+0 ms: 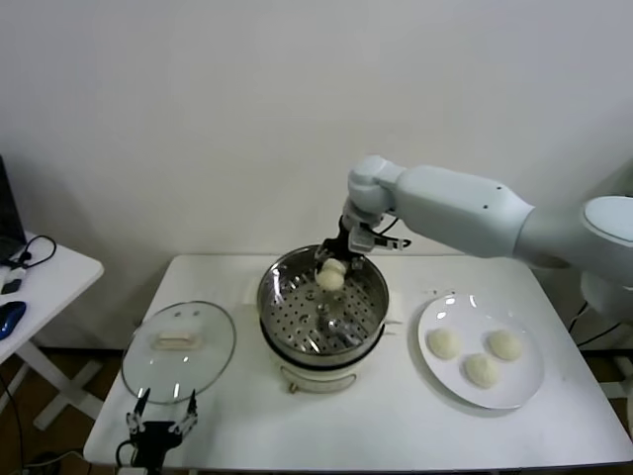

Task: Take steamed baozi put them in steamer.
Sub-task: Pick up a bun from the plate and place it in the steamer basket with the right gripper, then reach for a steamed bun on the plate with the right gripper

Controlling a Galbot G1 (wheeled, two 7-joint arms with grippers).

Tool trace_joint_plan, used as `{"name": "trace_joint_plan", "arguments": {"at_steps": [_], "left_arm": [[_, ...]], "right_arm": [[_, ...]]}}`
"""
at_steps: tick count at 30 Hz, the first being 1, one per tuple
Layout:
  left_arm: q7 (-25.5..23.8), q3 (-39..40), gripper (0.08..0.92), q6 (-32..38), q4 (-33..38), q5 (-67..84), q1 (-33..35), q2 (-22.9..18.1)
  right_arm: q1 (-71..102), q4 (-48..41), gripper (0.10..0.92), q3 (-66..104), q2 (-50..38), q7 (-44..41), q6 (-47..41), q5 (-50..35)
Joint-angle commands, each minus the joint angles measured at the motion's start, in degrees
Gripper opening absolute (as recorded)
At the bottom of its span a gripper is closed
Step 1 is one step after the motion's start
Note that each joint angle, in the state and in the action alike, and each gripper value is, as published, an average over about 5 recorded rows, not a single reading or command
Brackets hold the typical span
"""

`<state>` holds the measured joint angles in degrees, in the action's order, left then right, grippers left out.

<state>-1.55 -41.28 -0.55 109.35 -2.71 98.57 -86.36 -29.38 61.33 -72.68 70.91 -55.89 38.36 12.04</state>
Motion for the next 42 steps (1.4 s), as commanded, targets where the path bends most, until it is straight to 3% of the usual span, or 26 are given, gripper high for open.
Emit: {"name": "trace_joint_plan", "arguments": {"at_steps": [1,13,21,25,28,32,37,42], "left_arm": [[0.01,-0.11,0.823,0.08,-0.67,-0.28,-0.36,0.09],[-0.03,-0.18,0.823,0.01,-0.68,-0.24,-0.6,0.14],[0.01,-0.18,0.823,0.15,-0.78,-0.07,-0.82,0.23],[0.02,-0.17,0.823,0.14,-0.62,-0.01,-0.8,0.33],[0.01,-0.18,0.823,0.09,-0.32,0.04,-0.65,0.39],[-0.02,-0.07,0.823,-0.02,0.0,0.02,-0.51,0.59],[-0.02,-0.06,0.823,-0.11,0.55,0.12,-0.31,0.82],[-0.05,0.19,0.823,-0.1,0.81,0.2,-0.3,1.07]], "right_arm": [[2.22,-3.93,0.645,1.01,2.08,0.32,0.95,2.8],[3.74,-6.75,0.65,1.75,3.7,0.2,1.6,3.49],[3.09,-6.35,0.801,1.62,3.28,1.43,2.33,1.84],[0.91,-3.28,0.821,0.89,0.44,1.18,1.96,-1.5],[-3.49,0.6,0.822,-2.01,-3.72,-0.74,0.34,-8.85],[-13.37,4.8,0.823,-10.7,-9.74,-3.94,-5.47,-25.4],[-26.66,8.85,0.823,-28.22,-15.07,-5.51,-19.8,-47.58],[-33.65,13.76,0.823,-38.11,-20.82,-1.5,-32.04,-48.91]]}}
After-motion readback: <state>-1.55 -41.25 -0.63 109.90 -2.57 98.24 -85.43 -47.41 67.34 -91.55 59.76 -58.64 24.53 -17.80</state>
